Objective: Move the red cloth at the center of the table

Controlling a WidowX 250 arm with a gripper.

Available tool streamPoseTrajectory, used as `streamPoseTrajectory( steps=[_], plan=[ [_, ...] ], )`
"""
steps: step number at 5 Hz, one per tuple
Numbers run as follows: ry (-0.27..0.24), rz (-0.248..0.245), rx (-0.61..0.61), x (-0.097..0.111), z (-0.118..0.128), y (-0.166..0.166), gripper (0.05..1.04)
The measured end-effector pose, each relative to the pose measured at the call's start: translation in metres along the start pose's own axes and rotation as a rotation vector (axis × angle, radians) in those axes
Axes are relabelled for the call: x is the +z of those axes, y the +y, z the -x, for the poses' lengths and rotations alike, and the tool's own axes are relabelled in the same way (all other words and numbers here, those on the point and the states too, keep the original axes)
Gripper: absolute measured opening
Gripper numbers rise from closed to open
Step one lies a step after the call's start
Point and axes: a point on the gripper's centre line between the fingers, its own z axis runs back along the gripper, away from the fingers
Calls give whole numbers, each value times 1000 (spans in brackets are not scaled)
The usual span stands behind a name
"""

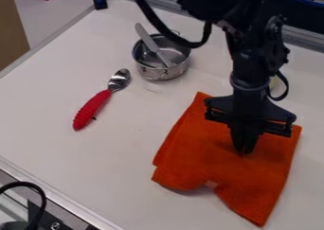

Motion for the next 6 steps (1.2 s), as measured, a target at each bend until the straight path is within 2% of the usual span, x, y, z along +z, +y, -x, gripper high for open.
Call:
streamPoseTrajectory(
  steps=[1,2,3,4,6],
  plan=[
    [-4,-20,6,-10,-2,1,52],
    [-16,-8,-1,-11,-3,2,53],
    [-12,-21,-3,-12,2,12,52],
    [2,-35,20,-8,17,28,52],
    [-29,-51,38,3,32,61,52]
  ],
)
